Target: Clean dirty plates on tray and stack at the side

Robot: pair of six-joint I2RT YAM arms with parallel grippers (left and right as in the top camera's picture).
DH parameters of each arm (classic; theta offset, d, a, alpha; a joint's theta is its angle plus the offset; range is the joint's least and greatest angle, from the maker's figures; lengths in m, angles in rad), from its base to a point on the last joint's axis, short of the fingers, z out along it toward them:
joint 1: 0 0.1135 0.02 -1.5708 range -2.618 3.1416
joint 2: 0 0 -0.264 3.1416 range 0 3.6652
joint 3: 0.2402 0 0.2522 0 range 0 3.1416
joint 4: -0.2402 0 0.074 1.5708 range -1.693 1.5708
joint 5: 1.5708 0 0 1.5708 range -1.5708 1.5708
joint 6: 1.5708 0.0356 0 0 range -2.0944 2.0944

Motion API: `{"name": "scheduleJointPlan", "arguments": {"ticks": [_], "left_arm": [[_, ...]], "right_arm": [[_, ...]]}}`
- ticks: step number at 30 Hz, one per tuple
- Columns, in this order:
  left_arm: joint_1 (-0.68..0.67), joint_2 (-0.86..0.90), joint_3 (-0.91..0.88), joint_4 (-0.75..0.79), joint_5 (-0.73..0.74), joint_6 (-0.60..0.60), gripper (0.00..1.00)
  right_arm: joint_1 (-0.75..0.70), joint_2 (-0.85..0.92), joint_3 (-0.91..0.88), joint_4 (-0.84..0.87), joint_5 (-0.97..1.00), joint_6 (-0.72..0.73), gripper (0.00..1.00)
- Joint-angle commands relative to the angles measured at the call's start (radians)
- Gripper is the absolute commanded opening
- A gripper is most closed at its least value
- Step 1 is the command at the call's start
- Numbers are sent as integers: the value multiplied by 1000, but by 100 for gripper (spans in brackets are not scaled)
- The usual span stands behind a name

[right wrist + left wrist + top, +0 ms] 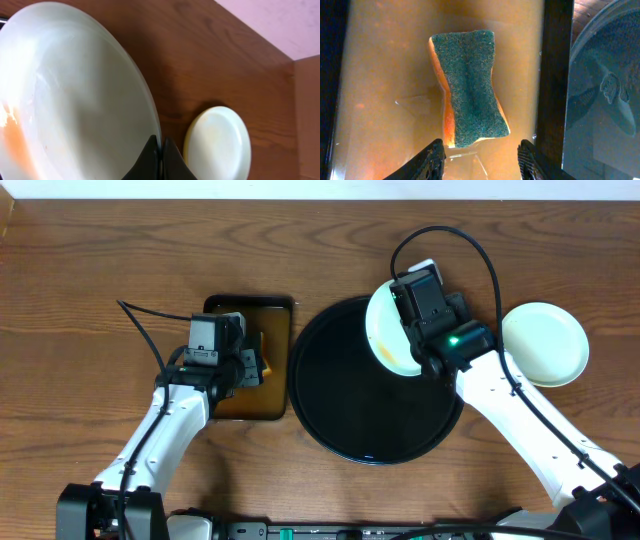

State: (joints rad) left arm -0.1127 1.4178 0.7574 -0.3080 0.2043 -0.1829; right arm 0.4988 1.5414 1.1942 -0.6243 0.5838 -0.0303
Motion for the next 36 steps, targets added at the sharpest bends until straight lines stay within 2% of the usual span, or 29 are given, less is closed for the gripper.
{"name": "scheduleJointPlan", "arguments": {"ticks": [1,3,6,11,13,16,20,23,29,33,36], "left_arm": [[4,6,-8,-1,5,-5,49],[4,6,-8,-1,5,-5,49],[4,6,-8,-1,5,-5,49],[4,6,-8,-1,5,-5,49],[4,6,-8,-1,5,-5,49],[4,6,-8,-1,5,-5,49],[4,6,-8,-1,5,-5,49],[4,6,-8,-1,5,-5,49],[4,6,-8,-1,5,-5,49],[4,6,-8,-1,5,-5,49],[4,6,-8,-1,5,-5,49]], "right_arm": [[-2,-19,3,-27,-99,16,1],[-3,-19,3,-77,-148,7,1],[-3,-19,3,-116,-112,8,1],[-7,-19,3,-52,69,48,1],[-11,-19,3,-14,77,54,1],[-11,-19,3,2,24,60,1],[-11,-19,3,-44,-151,2,1],[-11,-19,3,-95,-166,0,1],[-14,-19,3,-87,16,127,1],[-17,-24,3,-23,25,132,1],[-22,-43,3,-5,25,227,1]]}}
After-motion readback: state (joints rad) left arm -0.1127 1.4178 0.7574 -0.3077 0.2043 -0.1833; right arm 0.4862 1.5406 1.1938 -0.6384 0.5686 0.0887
